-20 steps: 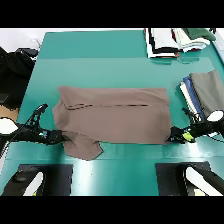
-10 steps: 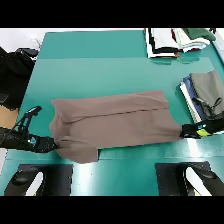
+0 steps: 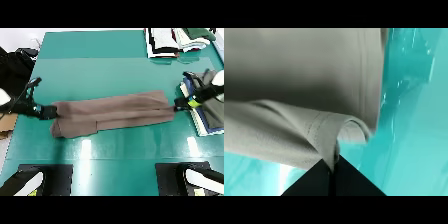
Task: Fold the shirts.
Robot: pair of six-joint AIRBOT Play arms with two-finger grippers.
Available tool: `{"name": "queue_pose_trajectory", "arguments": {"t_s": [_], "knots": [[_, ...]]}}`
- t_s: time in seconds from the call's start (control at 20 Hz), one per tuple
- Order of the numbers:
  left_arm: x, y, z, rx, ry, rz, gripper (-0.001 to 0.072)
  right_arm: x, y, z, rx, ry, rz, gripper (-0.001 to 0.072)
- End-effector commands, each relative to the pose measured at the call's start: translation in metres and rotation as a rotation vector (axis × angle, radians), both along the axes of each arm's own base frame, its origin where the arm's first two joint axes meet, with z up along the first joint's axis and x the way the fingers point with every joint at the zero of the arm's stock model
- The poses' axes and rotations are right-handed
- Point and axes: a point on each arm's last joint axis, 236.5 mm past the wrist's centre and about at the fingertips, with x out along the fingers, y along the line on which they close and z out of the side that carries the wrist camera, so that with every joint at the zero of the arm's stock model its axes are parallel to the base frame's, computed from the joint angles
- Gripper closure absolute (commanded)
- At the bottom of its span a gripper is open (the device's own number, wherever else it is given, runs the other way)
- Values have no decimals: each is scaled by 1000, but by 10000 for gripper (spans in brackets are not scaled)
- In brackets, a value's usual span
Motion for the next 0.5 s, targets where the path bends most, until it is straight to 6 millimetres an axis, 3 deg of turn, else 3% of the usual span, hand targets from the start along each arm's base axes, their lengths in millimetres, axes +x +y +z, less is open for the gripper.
{"name": "queue_pose_trajectory", "arguments": {"t_s": [0.0,0.1,0.25,0.3,0.35,0.4,0.45], "knots": [[68,13,-16,42,-42,11,680,56,12,-13,-1,-10,26,693],[90,15,-27,44,-45,27,680,76,17,-15,26,-14,23,693],[103,11,-34,15,-55,50,676,103,27,-11,121,-42,-13,677],[105,11,-32,12,-65,53,661,113,30,-5,162,-60,-31,520],[108,11,-27,11,-74,53,457,122,32,3,204,-81,-44,270],[109,10,-22,8,-74,54,277,128,29,10,224,-106,-48,223],[108,9,-17,5,-68,46,280,131,23,16,233,-123,-43,224]]}}
